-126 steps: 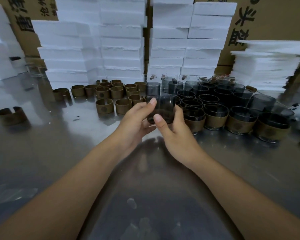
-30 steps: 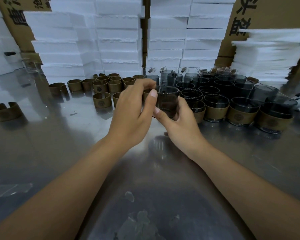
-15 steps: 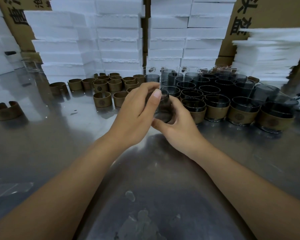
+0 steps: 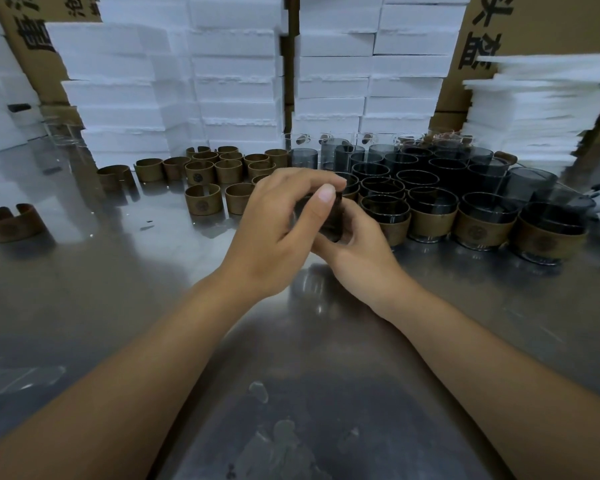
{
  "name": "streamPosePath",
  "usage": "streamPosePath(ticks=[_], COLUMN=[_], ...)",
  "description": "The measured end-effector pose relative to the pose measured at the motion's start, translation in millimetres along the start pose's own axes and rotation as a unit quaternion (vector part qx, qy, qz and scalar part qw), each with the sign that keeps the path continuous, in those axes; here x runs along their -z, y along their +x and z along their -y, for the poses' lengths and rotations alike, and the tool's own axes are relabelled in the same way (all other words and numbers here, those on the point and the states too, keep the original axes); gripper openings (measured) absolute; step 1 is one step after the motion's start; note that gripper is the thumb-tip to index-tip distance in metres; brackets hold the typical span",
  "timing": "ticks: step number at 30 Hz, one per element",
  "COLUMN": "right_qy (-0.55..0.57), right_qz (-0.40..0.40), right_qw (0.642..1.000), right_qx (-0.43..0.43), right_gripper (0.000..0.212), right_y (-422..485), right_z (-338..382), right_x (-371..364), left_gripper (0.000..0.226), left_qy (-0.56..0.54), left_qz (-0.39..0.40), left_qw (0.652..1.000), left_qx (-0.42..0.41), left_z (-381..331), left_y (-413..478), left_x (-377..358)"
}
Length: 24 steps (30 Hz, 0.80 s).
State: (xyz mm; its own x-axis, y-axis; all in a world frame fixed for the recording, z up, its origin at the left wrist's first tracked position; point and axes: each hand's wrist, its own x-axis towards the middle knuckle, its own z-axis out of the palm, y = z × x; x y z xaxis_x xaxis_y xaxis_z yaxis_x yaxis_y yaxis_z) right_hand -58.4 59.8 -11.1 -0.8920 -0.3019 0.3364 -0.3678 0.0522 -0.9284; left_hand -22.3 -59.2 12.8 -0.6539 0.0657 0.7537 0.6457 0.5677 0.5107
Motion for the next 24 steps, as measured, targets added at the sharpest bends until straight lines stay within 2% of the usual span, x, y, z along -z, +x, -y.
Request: streamPosePath(ticks=[3,7,11,14,17,20,22,24], right_qy=[0.044,0.049,0.052,0.043,0.051,0.041,0.027,0.011], right_qz=[-0.021,-0.033,-0.042,-0.037,-0.037,-0.030,-0.022,-0.011], right_qw=[0.999,0.998,0.997,0.998,0.998,0.999,0.999,1.000], right_qx=[-0.022,-0.035,-0.033,-0.026,-0.020,-0.007,0.003,0.013], right_gripper=[0.043,0.039,0.038,0.038,0.038,0.039,0.042,0.046], right_y=[1.3,2.0,0.8,-0.9,-2.1,-2.8,-2.6,-2.5], right_z=[-0.8,-1.6,-0.8,1.6,3.2,3.8,3.2,2.5], right_x=[1.1,1.1,-0.4,-1.5,-1.5,-1.8,-2.5,-2.6], left_gripper=[0.039,0.039,0.032,0.023,0.016,0.036,0.058,0.065], left_qy=[0.017,0.058,0.060,0.004,-0.131,-0.189,-0.204,-0.211], left_qz=[-0.031,-0.057,-0.047,-0.023,-0.042,-0.048,-0.016,0.012], left_qw=[0.999,0.997,0.996,0.994,0.976,0.955,0.943,0.936], left_qx=[-0.011,-0.012,0.038,0.108,0.171,0.224,0.262,0.282], left_z=[1.1,4.7,12.9,13.8,10.3,11.0,12.4,14.1], left_y=[0.4,1.3,1.6,2.3,6.0,7.7,6.7,5.3], left_x=[0.5,2.6,4.1,3.1,3.2,3.1,1.5,-0.7])
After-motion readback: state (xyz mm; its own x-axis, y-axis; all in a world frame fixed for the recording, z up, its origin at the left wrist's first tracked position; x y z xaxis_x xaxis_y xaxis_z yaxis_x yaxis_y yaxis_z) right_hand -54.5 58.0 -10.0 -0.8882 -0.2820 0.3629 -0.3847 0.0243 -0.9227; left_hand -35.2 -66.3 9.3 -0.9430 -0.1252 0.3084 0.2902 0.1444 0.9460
